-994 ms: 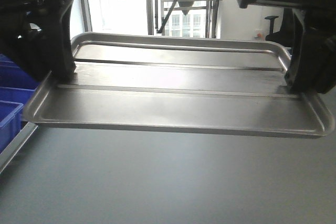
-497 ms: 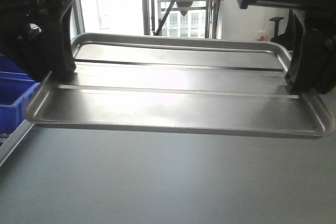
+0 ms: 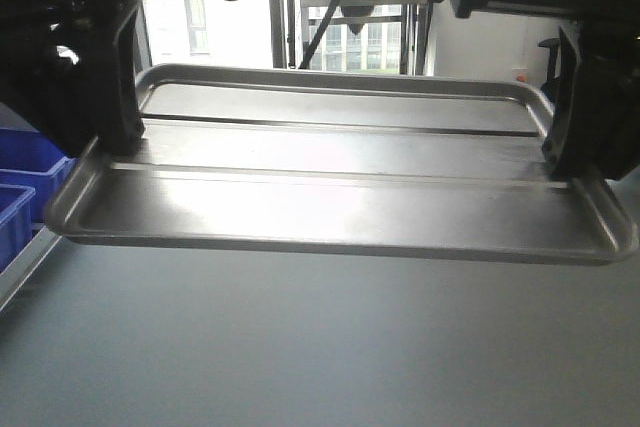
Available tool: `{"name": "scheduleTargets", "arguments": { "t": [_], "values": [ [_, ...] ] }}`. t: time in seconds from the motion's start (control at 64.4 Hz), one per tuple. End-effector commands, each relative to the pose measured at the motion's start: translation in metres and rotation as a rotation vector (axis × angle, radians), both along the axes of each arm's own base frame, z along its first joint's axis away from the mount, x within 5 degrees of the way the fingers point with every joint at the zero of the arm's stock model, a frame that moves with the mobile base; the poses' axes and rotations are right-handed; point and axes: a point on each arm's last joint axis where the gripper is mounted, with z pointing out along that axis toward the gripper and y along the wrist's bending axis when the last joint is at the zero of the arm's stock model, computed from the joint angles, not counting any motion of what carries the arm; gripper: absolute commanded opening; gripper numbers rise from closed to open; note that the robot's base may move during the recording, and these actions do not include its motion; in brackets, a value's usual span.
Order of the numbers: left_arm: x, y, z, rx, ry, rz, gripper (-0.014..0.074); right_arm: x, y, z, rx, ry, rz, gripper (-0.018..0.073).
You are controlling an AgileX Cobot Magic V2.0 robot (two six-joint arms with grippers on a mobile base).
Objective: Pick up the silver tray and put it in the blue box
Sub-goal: 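Hold the tray level with both grippers while the base drives to the blue bin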
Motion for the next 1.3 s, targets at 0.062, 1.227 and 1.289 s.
{"name": "scheduleTargets", "arguments": {
  "t": [0.062,1.227,1.289],
  "values": [
    [-0.0019,-0.0053,0.0195,-0.114,-0.066,-0.02,-0.0015,0.0019,0.0051,0.018,0.094,-0.093,0.016,0.0059],
    [-0.0019,-0.0053,0.0195,-0.114,-0.066,-0.02,-0.0015,0.0021,0.0049,0.018,0.094,-0.093,0.015,0.0059],
    [-0.0019,-0.0053,0.0195,-0.114,-0.066,-0.02,-0.0015,0.0021,0.0049,0.018,0.094,-0.093,0.015,0.0059]
  ]
}}
